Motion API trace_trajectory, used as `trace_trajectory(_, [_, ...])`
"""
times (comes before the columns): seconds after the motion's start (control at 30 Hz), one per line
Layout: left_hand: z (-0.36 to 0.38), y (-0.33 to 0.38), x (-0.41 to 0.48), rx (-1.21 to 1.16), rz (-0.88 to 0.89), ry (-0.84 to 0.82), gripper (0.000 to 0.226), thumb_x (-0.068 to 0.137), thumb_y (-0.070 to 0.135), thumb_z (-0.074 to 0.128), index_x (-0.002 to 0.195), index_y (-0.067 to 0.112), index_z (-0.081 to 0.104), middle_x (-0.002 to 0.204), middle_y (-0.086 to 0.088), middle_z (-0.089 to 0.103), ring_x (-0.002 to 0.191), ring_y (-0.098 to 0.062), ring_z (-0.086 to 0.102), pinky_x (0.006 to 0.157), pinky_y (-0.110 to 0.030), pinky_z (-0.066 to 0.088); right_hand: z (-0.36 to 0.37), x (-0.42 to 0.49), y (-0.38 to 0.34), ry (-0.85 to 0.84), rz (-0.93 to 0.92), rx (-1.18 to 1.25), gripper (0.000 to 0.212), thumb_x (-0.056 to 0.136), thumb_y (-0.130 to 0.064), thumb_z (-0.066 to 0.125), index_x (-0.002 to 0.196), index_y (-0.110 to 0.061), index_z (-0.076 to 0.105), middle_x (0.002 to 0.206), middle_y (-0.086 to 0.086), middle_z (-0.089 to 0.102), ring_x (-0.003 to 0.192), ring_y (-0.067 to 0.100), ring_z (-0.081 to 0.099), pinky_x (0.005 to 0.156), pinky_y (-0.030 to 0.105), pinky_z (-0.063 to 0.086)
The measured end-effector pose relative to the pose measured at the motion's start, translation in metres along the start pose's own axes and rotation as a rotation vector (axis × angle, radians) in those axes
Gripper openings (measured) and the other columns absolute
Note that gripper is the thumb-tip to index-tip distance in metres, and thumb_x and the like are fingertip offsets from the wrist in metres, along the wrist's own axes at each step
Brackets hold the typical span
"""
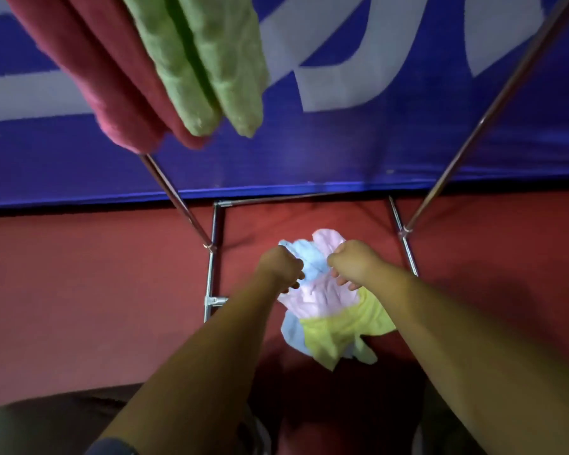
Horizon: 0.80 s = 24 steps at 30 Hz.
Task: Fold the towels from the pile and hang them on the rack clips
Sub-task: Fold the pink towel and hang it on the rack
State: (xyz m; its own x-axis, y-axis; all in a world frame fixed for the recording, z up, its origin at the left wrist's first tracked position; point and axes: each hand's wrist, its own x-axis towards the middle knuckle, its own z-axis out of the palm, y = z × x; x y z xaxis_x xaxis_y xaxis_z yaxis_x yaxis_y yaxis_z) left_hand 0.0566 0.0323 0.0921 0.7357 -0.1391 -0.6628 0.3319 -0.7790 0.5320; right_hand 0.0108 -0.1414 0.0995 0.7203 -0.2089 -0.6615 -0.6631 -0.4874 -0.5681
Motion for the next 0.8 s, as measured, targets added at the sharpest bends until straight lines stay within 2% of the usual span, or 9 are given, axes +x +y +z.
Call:
trace_trajectory(0.1, [0.038,-0.021,0.029,0.084,-0.062,-0.096,0.026,0.1,0.01,0.049,0.092,0.006,0.074,0.096,-0.014,0.083,0.088,-0.032,0.081,0.082,-0.043,0.067,0.018,0.017,0.047,-0.03,0.119,0.02,0.015,0.097,-0.016,0.056,0.094,-0.009,0.069,0.09,0.017,0.081,0.076,0.031,0.078,0.06,0.031,0.054])
trace_trajectory(0.2, [0.078,-0.039,0.044,0.258,-0.032,-0.06,0.029,0.101,0.016,0.053,0.122,0.004,0.07,0.122,-0.017,0.075,0.117,-0.036,0.072,0.1,-0.037,0.059,0.034,0.031,0.088,-0.076,0.228,0.022,0.027,0.094,-0.025,0.058,0.107,-0.006,0.073,0.094,0.015,0.083,0.09,0.035,0.083,0.073,0.041,0.064])
trace_trajectory(0.27, [0.097,-0.051,0.043,0.319,0.006,-0.038,0.035,0.098,0.018,0.057,0.13,0.009,0.068,0.134,-0.014,0.069,0.128,-0.035,0.064,0.108,-0.034,0.05,0.042,0.035,0.103,-0.084,0.247,0.031,0.037,0.086,-0.036,0.061,0.105,-0.007,0.072,0.095,0.014,0.082,0.089,0.035,0.082,0.083,0.047,0.067])
trace_trajectory(0.33, [0.112,-0.066,0.048,0.347,0.015,-0.072,0.039,0.095,0.014,0.059,0.133,0.014,0.068,0.138,-0.009,0.066,0.134,-0.033,0.059,0.115,-0.038,0.045,0.048,0.041,0.111,-0.085,0.25,0.048,0.033,0.08,-0.036,0.061,0.098,-0.009,0.069,0.098,0.016,0.081,0.083,0.033,0.077,0.084,0.047,0.066])
trace_trajectory(0.43, [0.124,-0.089,0.055,0.424,-0.051,-0.137,0.048,0.089,0.012,0.057,0.135,0.02,0.065,0.138,-0.006,0.066,0.128,-0.03,0.063,0.112,-0.042,0.051,0.057,0.05,0.119,-0.1,0.244,0.011,0.017,0.093,-0.016,0.056,0.098,-0.006,0.069,0.099,0.018,0.081,0.083,0.035,0.076,0.08,0.048,0.066])
trace_trajectory(0.5, [0.129,-0.099,0.06,0.457,-0.091,-0.14,0.064,0.079,0.017,0.053,0.141,0.027,0.06,0.134,-0.011,0.067,0.122,-0.032,0.066,0.106,-0.046,0.056,0.062,0.055,0.124,-0.114,0.226,-0.036,0.018,0.093,-0.015,0.054,0.098,-0.006,0.068,0.097,0.017,0.081,0.087,0.037,0.079,0.077,0.047,0.066])
trace_trajectory(0.57, [0.134,-0.104,0.065,0.488,-0.097,-0.151,0.072,0.078,0.016,0.054,0.148,0.034,0.053,0.135,-0.011,0.065,0.124,-0.032,0.065,0.105,-0.047,0.057,0.064,0.057,0.125,-0.132,0.193,-0.079,0.017,0.094,-0.018,0.053,0.095,-0.007,0.067,0.096,0.015,0.081,0.09,0.037,0.08,0.076,0.043,0.064])
trace_trajectory(0.7, [0.134,-0.099,0.06,0.733,-0.005,-0.152,0.058,0.098,0.012,0.057,0.154,0.023,0.049,0.155,-0.006,0.05,0.142,-0.03,0.052,0.114,-0.046,0.05,0.068,0.056,0.123,-0.172,0.152,-0.11,0.022,0.096,-0.021,0.053,0.103,-0.006,0.068,0.097,0.015,0.08,0.089,0.035,0.08,0.087,0.052,0.068])
trace_trajectory(0.8, [0.137,-0.099,0.061,0.804,0.046,-0.109,0.052,0.102,0.009,0.057,0.153,0.016,0.051,0.152,-0.007,0.05,0.144,-0.029,0.049,0.114,-0.047,0.049,0.071,0.053,0.125,-0.182,0.158,-0.127,0.024,0.099,-0.025,0.054,0.105,-0.006,0.066,0.102,0.016,0.079,0.094,0.037,0.079,0.091,0.054,0.066])
